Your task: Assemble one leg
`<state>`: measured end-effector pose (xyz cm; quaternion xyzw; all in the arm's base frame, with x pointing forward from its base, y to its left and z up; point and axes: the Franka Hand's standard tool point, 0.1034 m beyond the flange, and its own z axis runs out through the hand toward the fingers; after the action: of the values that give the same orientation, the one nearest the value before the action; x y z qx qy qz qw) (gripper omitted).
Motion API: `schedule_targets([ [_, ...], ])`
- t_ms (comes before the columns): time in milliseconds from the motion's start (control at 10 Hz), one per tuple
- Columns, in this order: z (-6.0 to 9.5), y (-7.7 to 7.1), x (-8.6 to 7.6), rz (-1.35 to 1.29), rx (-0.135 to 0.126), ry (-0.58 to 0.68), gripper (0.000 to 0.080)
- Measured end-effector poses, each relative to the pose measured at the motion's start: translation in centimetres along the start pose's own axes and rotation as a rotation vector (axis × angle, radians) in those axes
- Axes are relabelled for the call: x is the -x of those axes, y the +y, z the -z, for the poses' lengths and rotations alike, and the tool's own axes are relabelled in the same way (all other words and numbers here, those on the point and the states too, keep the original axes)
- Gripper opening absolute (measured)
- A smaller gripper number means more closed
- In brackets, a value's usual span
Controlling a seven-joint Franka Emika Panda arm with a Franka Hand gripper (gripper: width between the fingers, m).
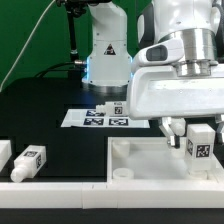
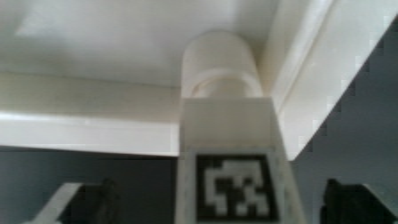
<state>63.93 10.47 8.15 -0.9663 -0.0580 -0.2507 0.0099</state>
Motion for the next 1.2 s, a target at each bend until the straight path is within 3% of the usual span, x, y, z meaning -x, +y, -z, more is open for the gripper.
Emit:
schedule_targets([
  [100,0.4,0.2,-0.9,-0.005,-0.001,-0.005,0.0624],
  [400,0.4,0.4,-2.0,-0.011,-0.006,-0.076,0.0649],
  [500,0.1,0.7,-2.2,-0.017,-0.005,-0.092,0.0649],
  [800,-0.2,0.2,-1.5,-0.043,-0.020,-0.326,0.0649],
  [1000,0.1,-0.1,0.0,-0.087,-0.020,-0.548,0.0649],
  [1100,-0.1,-0.3,-0.9,-0.100,-0.017,-0.568,0.0649],
  [1200,-0.2,-0.3,-0.9,-0.101,-0.016,-0.555,0.0536],
])
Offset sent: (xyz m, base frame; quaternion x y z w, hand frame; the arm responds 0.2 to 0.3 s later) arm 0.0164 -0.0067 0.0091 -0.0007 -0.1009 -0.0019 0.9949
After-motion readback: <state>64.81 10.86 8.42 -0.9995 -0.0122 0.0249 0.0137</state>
